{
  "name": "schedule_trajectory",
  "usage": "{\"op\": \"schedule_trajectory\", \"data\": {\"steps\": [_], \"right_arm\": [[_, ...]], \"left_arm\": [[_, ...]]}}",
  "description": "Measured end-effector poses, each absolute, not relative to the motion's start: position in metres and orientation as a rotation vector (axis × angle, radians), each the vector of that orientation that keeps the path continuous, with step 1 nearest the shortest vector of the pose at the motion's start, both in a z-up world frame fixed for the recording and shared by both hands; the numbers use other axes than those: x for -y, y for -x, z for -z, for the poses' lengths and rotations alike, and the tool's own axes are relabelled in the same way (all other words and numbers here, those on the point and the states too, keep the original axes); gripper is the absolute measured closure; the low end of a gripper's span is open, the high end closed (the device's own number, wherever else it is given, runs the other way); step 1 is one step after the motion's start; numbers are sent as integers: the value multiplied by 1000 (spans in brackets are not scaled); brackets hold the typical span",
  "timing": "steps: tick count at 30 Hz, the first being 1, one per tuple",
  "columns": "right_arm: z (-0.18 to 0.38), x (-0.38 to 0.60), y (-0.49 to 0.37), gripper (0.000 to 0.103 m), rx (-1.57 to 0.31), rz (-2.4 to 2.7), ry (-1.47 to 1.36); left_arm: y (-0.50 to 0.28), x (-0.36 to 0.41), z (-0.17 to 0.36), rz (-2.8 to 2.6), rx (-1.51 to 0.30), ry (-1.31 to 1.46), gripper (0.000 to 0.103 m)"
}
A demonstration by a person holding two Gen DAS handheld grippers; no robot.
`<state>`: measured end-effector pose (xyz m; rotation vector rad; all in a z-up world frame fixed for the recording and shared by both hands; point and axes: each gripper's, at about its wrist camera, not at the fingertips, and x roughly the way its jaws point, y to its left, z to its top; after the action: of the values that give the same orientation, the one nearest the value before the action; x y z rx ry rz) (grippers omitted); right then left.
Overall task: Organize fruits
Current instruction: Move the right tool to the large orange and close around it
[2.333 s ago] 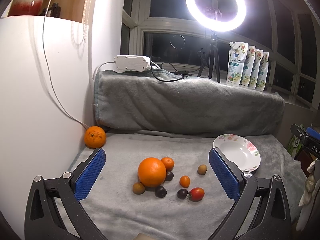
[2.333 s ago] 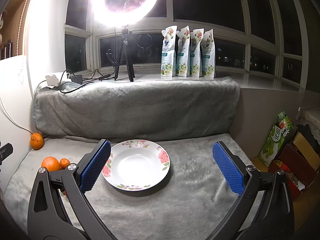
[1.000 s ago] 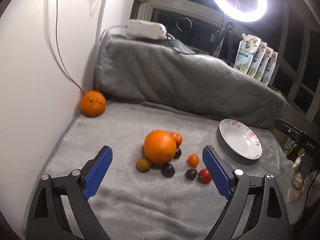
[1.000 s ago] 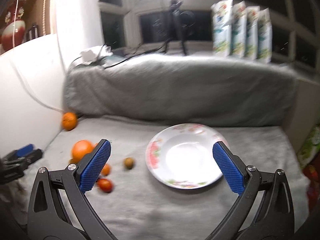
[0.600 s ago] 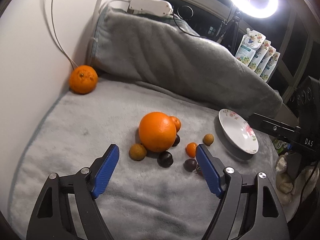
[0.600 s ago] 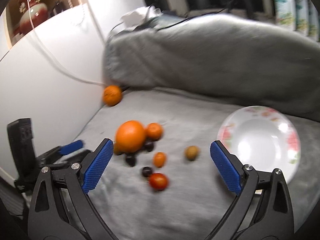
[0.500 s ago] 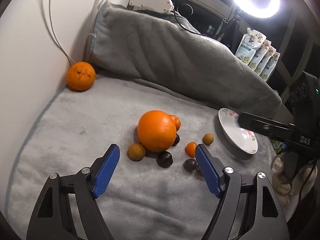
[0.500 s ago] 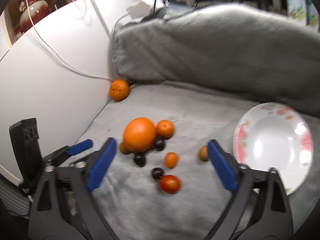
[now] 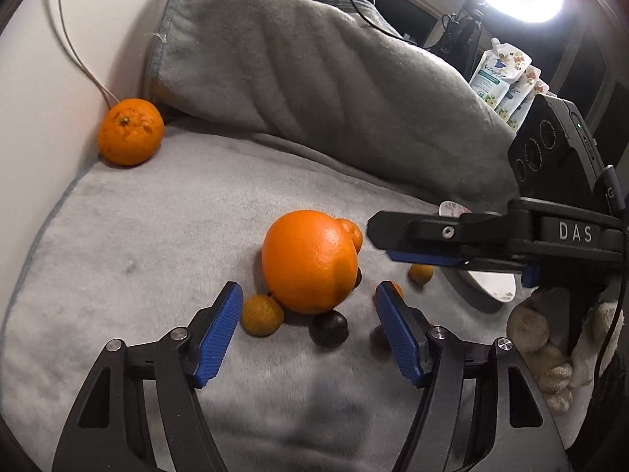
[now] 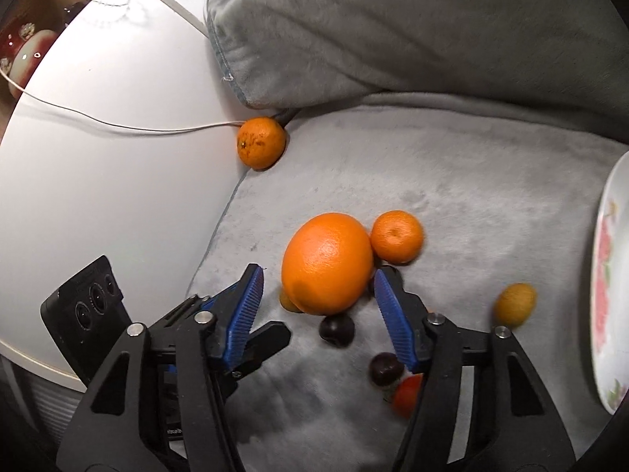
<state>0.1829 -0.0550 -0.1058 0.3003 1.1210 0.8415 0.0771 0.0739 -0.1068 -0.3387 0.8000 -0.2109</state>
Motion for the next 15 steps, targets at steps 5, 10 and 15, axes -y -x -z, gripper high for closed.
{"op": "schedule_trajectory", "data": {"steps": [5,10,15], "right_arm": [[110,44,-189,43,-1139,-829,-279],[118,39,-197,44,-1163,-817,-291],[122,34,-199,44,-1173,-810,-261]], "left_arm": [[-87,-74,110,234,-816,357,34],[-92,-72,113,246,-829,363,34],[-96,-72,116,252,-844,363,34]]}}
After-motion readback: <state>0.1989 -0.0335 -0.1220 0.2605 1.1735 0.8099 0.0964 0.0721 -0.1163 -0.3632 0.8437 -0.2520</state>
